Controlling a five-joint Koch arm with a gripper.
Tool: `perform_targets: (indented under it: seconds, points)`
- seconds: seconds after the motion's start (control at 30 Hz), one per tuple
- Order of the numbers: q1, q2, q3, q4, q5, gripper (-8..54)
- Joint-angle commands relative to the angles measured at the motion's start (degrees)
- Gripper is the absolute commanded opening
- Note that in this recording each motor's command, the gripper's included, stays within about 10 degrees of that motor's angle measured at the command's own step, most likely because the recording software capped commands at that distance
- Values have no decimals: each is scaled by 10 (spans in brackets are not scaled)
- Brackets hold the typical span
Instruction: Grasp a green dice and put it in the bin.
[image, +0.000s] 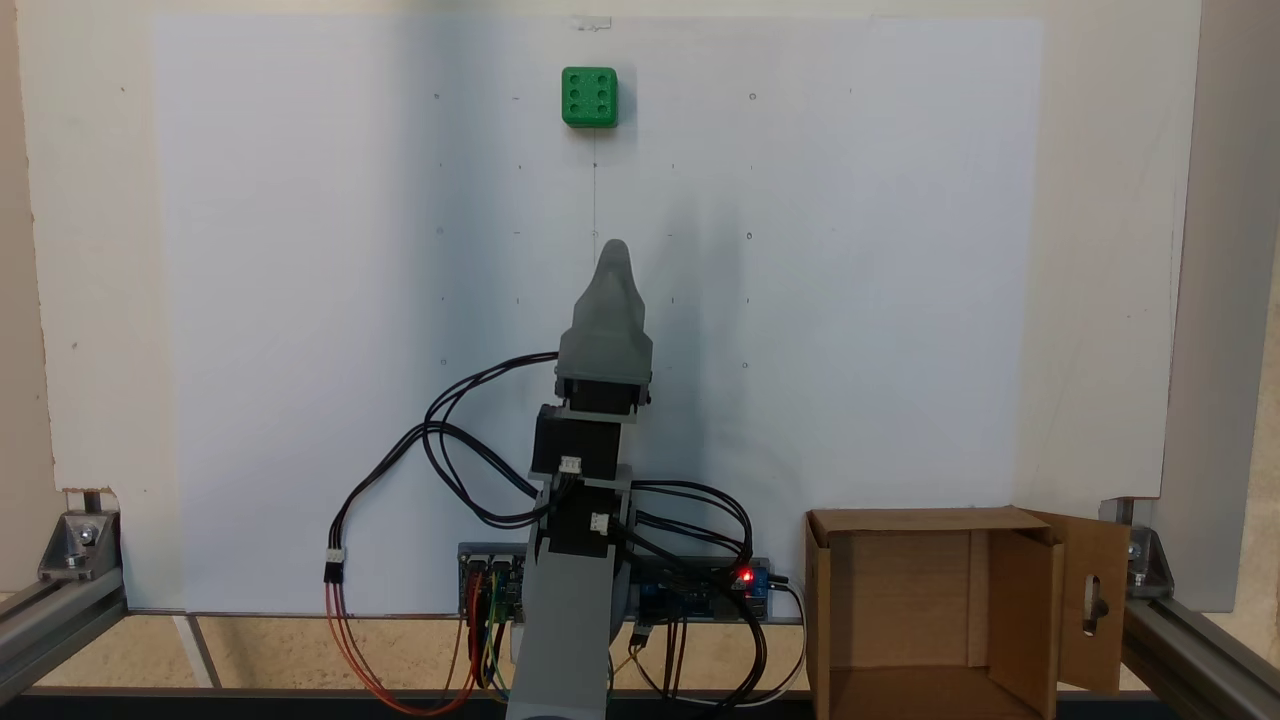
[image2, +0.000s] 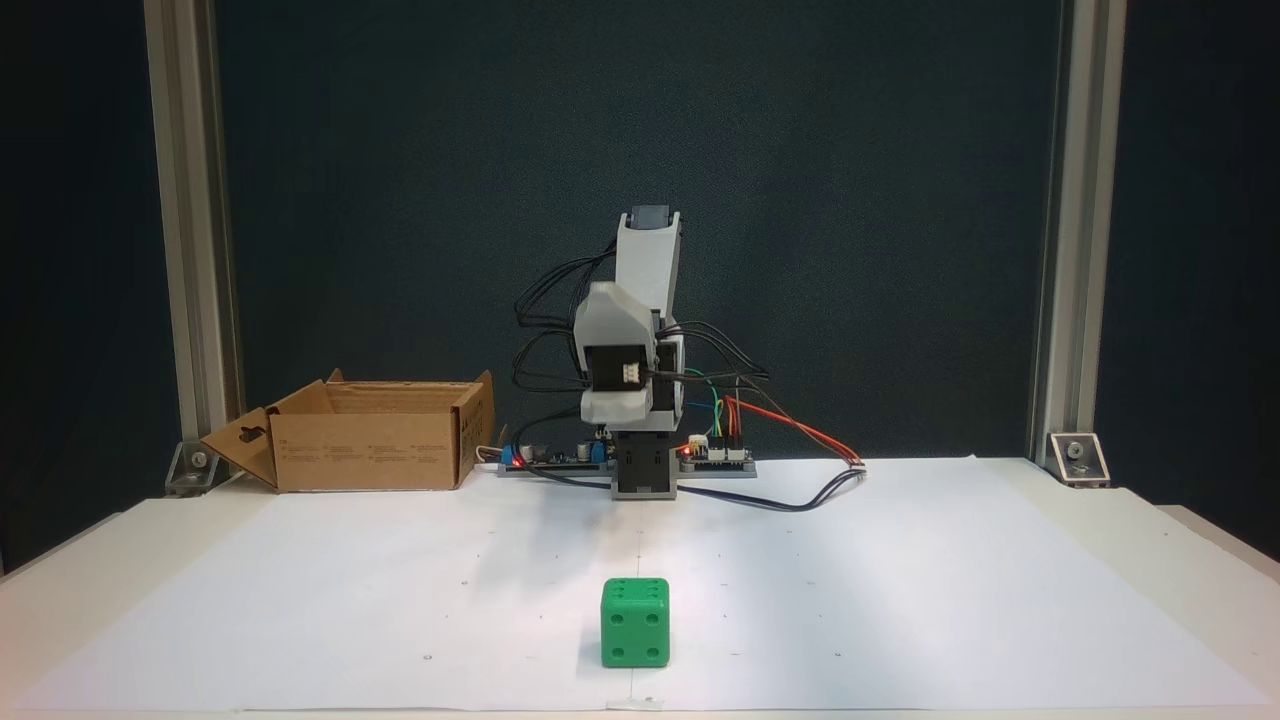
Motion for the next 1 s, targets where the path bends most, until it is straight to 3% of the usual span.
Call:
perform_targets:
  seconds: [0.0,0.4,0.73,0.97]
  points:
    - [3,62,-27,57,1,437]
    - [6,61,-380,535,4,433]
    - [-11,56,-537,917,48,431]
    - [-33,-49,-703,1155,48,433]
